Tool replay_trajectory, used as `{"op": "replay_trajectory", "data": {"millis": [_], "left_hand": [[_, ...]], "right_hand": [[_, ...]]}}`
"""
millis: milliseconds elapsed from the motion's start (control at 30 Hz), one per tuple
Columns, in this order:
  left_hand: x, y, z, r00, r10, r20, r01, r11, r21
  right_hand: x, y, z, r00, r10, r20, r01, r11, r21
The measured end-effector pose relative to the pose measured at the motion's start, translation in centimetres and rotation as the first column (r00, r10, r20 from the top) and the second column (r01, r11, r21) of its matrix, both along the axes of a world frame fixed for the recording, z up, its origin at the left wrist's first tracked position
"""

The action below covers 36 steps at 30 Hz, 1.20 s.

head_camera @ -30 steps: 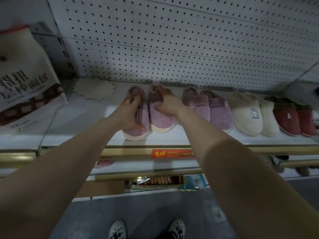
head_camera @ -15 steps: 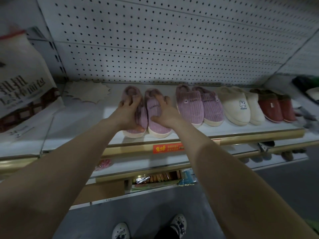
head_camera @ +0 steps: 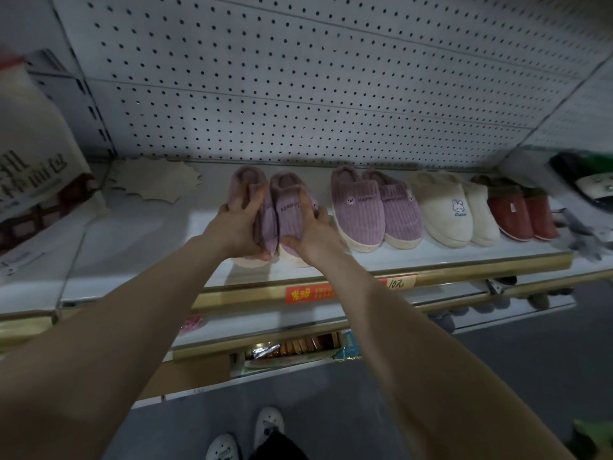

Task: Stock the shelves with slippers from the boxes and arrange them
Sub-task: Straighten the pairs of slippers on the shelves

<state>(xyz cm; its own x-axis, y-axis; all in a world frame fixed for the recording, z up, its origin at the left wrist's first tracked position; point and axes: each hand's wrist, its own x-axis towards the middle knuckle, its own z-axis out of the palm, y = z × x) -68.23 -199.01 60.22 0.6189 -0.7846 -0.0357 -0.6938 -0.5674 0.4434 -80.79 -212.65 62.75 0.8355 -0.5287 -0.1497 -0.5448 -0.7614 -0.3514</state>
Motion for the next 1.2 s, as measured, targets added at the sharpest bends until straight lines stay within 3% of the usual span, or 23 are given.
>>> {"op": "replay_trajectory", "data": {"millis": [233,400,867,1200], "left_hand": [[0.8,-1.3,0.6,0.997,0.009,0.079,-0.014,0.998,0.053],[1.7,-1.8,0.8,0.999,0.032,0.043,-0.035,0.997,0.069],[2.2,-1.9,1.1,0.979,0.058,0.196,-0.059,0.998,-0.003],[2.8,-0.8,1.0,0.996,-0.031,0.082,0.038,0.996,-0.082]], "right_hand": [[1.5,-2.1,-0.2,0.999,0.041,0.012,-0.041,0.999,0.013],[3.1,-3.3,-0.5,0.999,0.053,-0.014,-0.052,0.998,0.041],[3.8,-4.2,-1.2,0.999,0.032,-0.034,-0.030,0.998,0.050],[2.9,-2.8,-0.7,0.999,-0.002,-0.033,0.003,0.999,0.040]]}}
